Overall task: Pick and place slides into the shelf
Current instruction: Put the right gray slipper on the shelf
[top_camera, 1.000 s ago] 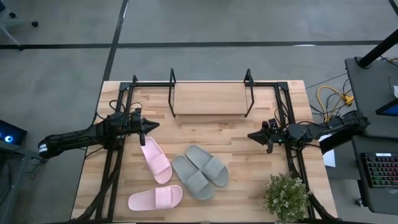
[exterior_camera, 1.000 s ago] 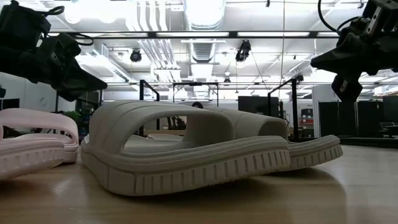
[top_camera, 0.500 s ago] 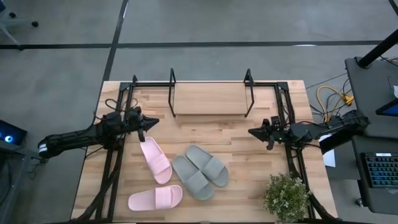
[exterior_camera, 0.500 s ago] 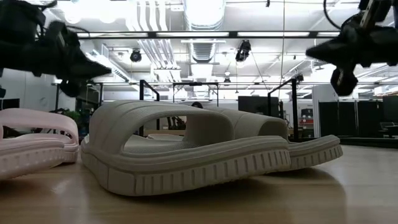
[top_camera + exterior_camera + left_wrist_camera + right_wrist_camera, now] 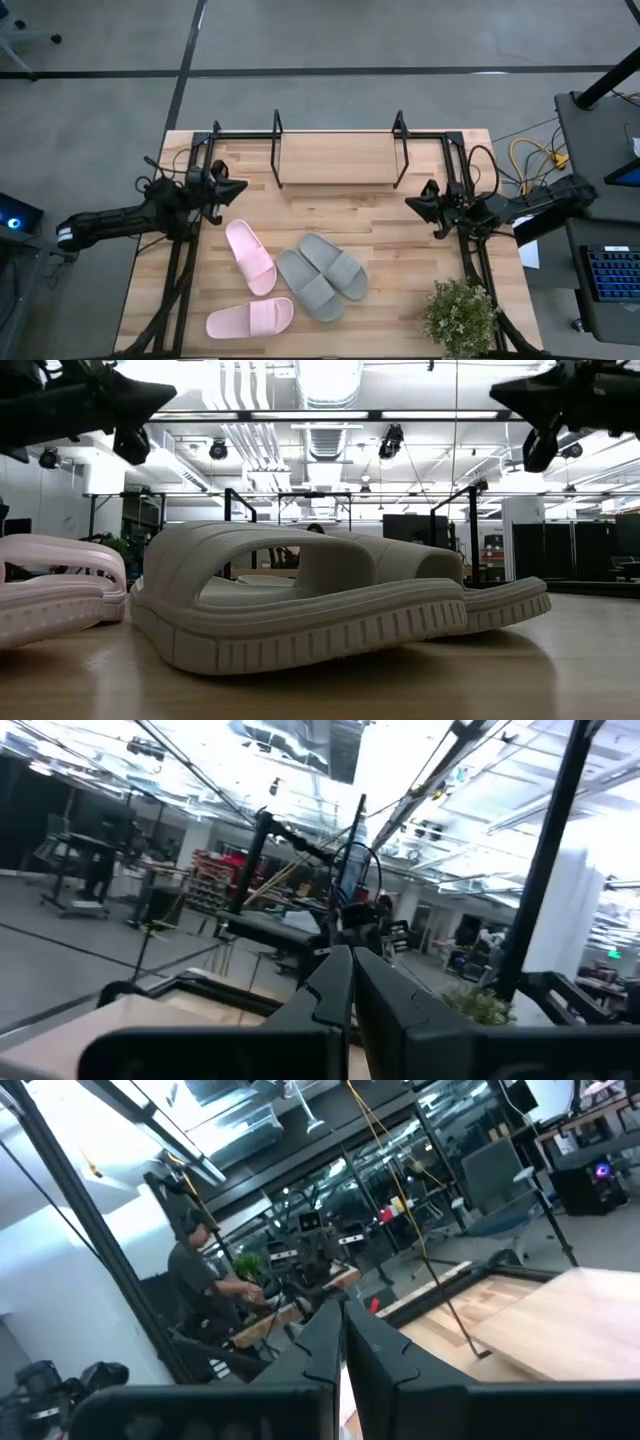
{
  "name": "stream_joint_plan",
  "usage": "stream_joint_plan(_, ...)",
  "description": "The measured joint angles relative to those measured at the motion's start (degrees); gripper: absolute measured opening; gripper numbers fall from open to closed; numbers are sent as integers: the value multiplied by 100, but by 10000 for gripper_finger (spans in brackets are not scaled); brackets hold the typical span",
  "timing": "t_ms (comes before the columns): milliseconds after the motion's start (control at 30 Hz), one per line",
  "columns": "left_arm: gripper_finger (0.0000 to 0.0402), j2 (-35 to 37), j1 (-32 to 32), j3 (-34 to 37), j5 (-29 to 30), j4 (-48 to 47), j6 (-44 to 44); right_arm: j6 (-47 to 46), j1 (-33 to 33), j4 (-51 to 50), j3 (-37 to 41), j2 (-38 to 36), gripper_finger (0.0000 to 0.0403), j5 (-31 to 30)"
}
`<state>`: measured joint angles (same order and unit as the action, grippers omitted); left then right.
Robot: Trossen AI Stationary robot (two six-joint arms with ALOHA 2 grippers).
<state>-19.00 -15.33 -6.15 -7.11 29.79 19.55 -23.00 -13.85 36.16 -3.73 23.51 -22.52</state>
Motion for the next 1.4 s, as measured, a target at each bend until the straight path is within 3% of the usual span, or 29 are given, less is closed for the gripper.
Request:
stream_joint_plan(233, 0, -625, -4, -449, -12, 613, 278, 606, 15, -370, -1404, 728, 9, -74)
stream_joint_plan(400, 6, -812, -4, -664, -13, 910, 258, 256, 22, -2662, -2548, 1159, 15, -570)
stream_joint_plan(567, 61, -907, -4, -680, -10, 875, 291, -765, 28, -4253, -3241, 1599, 55, -661)
stream_joint_plan(733, 140, -976, -4, -681, 9, 876, 716, -1110, 28, -4367, -3535, 2008, 123, -601)
stream_joint_plan(867, 179, -988, -4, -716, 29, 880, 1338, -1105, 26, -4303, -3836, 2421, 172, -423)
stream_joint_plan(1067, 191, -1058, -4, -763, 368, 1497, 1611, -385, 26, -4282, -4341, 3047, 212, -431)
stream_joint_plan(1300, 192, -1403, -2, -804, 423, 2178, 1456, -238, 26, -4442, -4885, 3688, 215, -442)
stream_joint_plan(1400, 192, -1571, -4, -879, 152, 2170, 1457, -243, 26, -4746, -5159, 3906, 215, -449)
